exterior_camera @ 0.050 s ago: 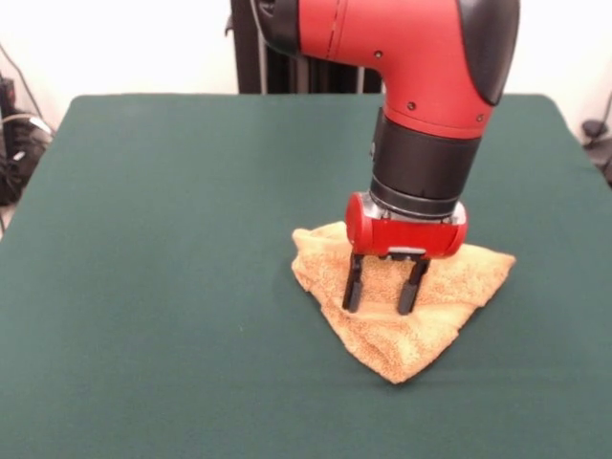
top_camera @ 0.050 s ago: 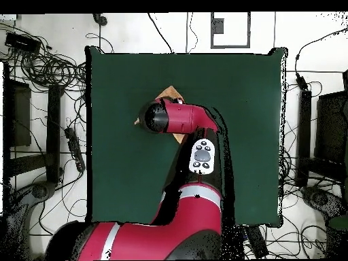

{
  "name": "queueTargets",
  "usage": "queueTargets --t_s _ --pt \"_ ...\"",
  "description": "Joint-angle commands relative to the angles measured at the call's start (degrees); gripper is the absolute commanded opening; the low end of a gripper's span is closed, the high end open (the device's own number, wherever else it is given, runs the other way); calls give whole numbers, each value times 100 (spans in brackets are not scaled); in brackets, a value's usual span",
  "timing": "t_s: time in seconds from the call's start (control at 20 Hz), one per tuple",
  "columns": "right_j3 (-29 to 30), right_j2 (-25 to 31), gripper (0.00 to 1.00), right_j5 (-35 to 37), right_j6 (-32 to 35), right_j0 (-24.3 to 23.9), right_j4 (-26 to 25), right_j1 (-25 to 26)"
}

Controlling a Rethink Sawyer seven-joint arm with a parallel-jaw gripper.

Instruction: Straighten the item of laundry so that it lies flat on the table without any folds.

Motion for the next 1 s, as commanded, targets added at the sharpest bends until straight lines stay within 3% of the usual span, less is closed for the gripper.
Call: queueTargets --t_s 0.05,0.45,0.75,1.0 --pt "433 433 100 -61 1344 29 312 2" --pt "170 417 100 444 1192 25 371 -30" --pt "-945 497 100 1261 479 -235 223 247" --pt "-1046 680 100 1247 378 -421 165 526"
